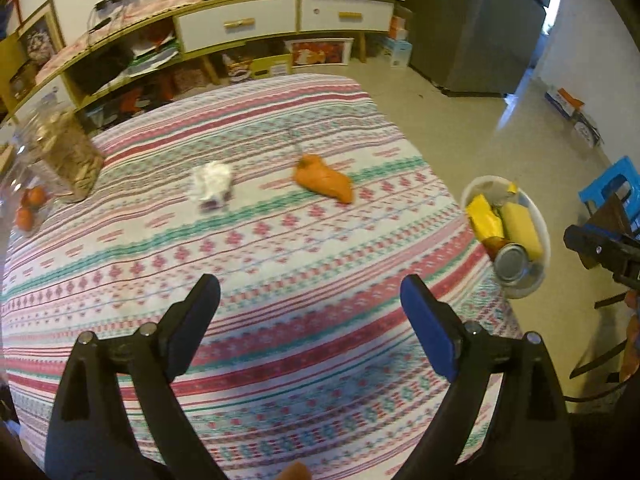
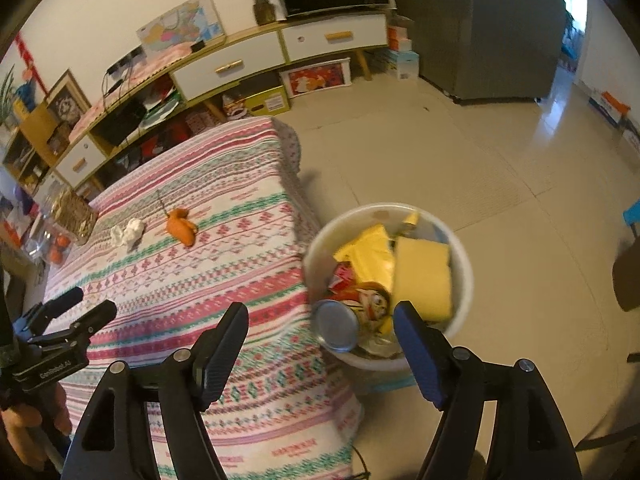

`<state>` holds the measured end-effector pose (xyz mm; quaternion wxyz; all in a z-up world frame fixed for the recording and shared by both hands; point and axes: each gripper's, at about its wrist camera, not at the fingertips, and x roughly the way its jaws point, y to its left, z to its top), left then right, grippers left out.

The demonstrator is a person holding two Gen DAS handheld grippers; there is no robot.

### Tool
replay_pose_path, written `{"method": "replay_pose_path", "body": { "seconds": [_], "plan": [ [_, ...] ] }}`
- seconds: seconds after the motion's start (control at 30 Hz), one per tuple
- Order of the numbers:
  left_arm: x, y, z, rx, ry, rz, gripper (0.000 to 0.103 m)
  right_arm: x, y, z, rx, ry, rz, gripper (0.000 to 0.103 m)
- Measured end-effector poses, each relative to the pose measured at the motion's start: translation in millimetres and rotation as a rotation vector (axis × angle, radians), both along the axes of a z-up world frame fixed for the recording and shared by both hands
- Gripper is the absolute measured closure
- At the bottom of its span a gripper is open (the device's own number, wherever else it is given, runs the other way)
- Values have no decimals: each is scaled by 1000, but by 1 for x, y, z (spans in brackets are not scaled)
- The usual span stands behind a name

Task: Collect trash
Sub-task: 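Move both open tools back over the table toward the tissue and orange toy, then grasp the orange toy with the right tool while the left tool grasps the white tissue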

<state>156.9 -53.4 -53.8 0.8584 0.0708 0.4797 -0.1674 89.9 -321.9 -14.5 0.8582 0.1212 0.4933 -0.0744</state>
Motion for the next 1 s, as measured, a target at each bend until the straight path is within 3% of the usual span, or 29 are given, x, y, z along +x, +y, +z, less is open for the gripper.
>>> {"method": "replay_pose_path", "body": {
  "seconds": [0.37,0.73,0.87,1.0],
  "plan": [
    [31,66,-10,49,16,183,12,44,54,-22,-15,33,72,25],
    [53,95,-30,99,34,210,12,121,120,-61,-79,54,234,25],
    [60,104,-36,83,52,212,12,149,144,-79,-103,67,292,26],
    [69,110,-40,53,71,221,12,173,156,-95,-80,73,311,35]
  ]
}}
